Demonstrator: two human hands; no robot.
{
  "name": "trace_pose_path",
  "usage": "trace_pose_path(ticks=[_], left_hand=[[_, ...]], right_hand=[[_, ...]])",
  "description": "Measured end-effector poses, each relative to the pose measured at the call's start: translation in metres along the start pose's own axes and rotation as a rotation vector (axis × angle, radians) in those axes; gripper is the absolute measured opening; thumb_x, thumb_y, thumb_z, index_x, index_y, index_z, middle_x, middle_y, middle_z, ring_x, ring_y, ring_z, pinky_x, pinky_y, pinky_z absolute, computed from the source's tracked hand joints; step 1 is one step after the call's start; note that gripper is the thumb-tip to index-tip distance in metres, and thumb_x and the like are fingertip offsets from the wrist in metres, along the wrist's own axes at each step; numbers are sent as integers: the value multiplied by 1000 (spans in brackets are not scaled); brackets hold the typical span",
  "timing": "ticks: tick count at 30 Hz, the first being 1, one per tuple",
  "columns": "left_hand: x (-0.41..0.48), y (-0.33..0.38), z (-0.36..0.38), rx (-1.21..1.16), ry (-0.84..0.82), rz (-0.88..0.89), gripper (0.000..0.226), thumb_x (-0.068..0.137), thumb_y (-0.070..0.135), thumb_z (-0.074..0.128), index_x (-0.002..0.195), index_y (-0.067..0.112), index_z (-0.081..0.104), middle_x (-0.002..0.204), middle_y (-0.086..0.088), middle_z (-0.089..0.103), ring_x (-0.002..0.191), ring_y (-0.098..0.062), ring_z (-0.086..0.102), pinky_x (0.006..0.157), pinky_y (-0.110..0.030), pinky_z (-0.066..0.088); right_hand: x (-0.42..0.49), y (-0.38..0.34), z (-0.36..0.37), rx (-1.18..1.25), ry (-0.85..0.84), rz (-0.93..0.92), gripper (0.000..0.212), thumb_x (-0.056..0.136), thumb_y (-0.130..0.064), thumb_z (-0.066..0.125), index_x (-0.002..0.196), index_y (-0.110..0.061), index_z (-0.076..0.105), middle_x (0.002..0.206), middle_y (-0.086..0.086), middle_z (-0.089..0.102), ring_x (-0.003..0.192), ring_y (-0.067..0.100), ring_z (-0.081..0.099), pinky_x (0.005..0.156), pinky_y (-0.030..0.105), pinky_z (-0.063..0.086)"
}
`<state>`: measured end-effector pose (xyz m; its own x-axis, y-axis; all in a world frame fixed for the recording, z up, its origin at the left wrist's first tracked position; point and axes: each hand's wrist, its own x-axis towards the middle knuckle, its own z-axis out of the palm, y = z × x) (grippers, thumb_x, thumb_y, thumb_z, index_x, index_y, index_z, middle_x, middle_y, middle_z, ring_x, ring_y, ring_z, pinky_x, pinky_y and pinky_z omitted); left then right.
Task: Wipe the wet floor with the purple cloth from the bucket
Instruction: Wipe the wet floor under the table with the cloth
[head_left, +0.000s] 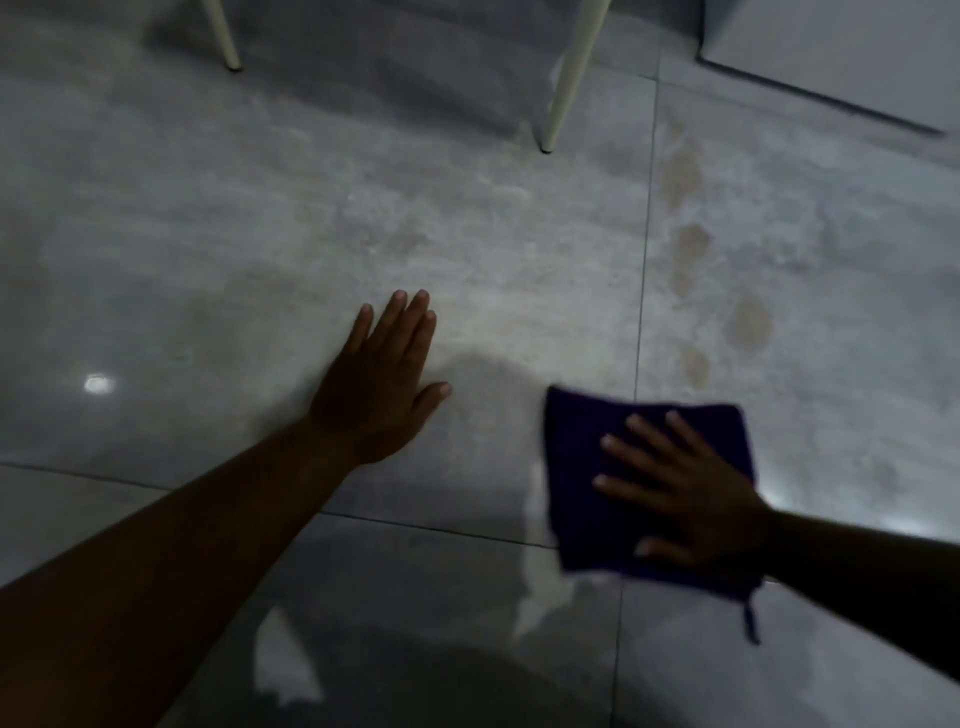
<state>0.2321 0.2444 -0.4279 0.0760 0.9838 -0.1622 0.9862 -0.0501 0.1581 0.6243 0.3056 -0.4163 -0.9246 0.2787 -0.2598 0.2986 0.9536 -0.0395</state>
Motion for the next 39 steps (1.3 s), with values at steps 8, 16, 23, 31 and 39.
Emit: trace_pose_path(ticks=[8, 16, 23, 31, 39], left_hand=[[16, 15, -7, -58, 76, -57, 70, 93, 47, 35, 146, 0, 38, 157, -21, 34, 147, -38, 28, 122, -52, 20], [113, 26, -24, -97, 131, -38, 76, 92, 49, 35, 152, 4, 24, 164, -17, 19, 153, -33, 13, 123, -51, 18], [163, 30, -12, 4, 107, -116, 86, 93, 65, 17, 156, 8, 8, 167, -13, 1, 155, -29, -2, 124, -52, 3], [162, 29, -11, -3, 94, -138, 87, 91, 69, 19, 156, 11, 14, 167, -11, 10, 154, -29, 8, 123, -55, 13], [164, 30, -8, 54, 88, -131, 87, 93, 68, 15, 156, 9, 12, 167, -11, 7, 155, -28, 4, 122, -55, 14]], right_hand=[[117, 108, -44, 117, 86, 702, 74, 93, -70, 13, 159, -37, 5, 170, 7, -1, 155, 36, -3, 121, 64, 3], [16, 43, -2, 17, 61, -23, 73, 93, -69, 42, 157, -37, 26, 169, 5, 16, 155, 37, 11, 120, 65, 7], [36, 209, -25, 139, 61, 687, 81, 90, -79, 9, 157, -34, 14, 168, 9, 11, 154, 38, 9, 118, 68, 14], [142, 170, -31, 16, 78, 327, 73, 95, -71, 22, 159, -37, 13, 170, 5, 4, 156, 35, -1, 122, 59, -1], [73, 290, -39, 178, 77, 701, 86, 86, -82, 8, 157, -34, 18, 169, 9, 13, 155, 35, 8, 121, 60, 8]])
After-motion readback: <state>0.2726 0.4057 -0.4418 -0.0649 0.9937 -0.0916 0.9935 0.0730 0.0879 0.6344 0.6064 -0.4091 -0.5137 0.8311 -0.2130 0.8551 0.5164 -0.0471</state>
